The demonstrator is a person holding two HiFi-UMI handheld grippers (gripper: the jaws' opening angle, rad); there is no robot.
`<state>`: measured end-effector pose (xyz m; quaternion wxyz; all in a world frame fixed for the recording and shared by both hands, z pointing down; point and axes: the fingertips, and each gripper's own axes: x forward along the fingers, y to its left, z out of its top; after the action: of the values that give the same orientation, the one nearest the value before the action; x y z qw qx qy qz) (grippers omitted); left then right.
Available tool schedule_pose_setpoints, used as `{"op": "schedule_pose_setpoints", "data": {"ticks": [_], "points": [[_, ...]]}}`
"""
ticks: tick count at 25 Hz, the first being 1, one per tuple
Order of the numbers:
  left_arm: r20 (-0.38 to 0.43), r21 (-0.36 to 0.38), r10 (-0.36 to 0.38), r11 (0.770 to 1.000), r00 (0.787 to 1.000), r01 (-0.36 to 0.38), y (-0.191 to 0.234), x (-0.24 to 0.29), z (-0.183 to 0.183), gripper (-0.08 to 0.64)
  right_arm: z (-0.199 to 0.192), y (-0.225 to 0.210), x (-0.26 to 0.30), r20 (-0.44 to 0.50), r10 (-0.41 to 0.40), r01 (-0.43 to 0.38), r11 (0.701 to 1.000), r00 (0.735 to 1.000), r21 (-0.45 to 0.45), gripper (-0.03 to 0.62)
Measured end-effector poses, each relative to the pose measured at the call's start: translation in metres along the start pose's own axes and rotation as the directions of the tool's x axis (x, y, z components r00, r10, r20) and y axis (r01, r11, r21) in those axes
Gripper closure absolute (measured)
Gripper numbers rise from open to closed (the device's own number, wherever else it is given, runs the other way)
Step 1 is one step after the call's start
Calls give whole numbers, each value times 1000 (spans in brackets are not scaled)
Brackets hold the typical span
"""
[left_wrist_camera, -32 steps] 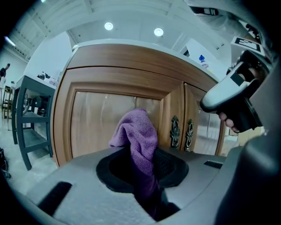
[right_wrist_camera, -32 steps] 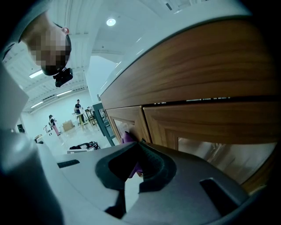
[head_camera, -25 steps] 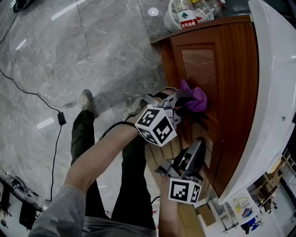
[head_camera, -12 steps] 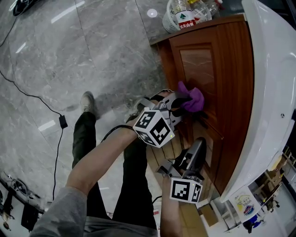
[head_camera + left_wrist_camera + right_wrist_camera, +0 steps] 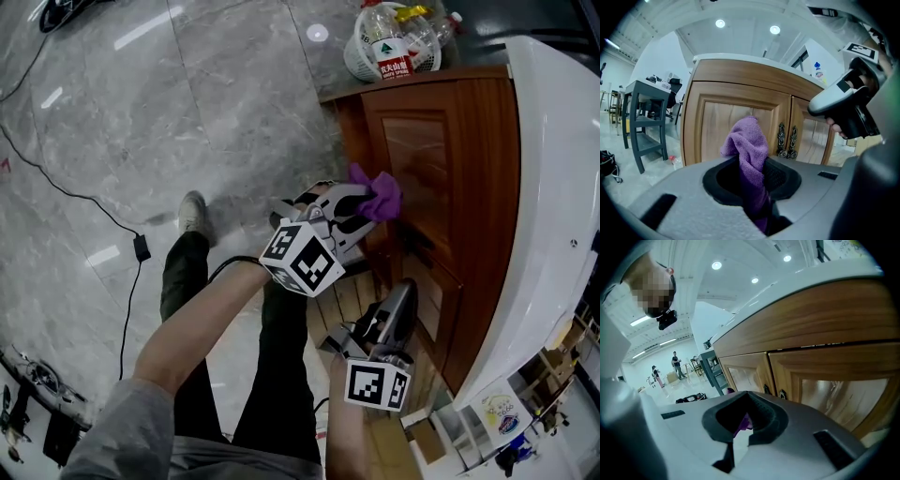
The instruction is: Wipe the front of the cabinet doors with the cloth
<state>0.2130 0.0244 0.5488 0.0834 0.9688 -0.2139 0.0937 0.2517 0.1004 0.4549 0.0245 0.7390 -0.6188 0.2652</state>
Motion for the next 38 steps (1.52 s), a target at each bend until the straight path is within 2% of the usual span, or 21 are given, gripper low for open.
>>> {"op": "schedule_pose_setpoints", "data": {"ticks": [8,18,26,30,34,38], "points": [[-17,27,44,999,999,-43,44,-5,-17,463,-4,7,12,-6,-11,11,1000,1000,-2,583],[-27,27,53,998,998,-52,94,17,-37,463,0,-3,41,8,-47,47,999,999,-13,583],[-29,94,64,994,998,-61,130,33,-49,463,-7,-3,48,-10,-76,75,997,997,-14,583],[-26,78,77,994,997,-75,145,40,-53,463,-10,-5,51,-16,-98,97,995,995,-14,583],[-32,85,58,995,998,-55,153,51,-55,463,-11,-5,55,-16,-111,111,994,994,-7,583],[-33,32,47,998,998,-46,154,52,-57,463,-12,-5,57,-21,-113,113,994,993,-5,583]]}}
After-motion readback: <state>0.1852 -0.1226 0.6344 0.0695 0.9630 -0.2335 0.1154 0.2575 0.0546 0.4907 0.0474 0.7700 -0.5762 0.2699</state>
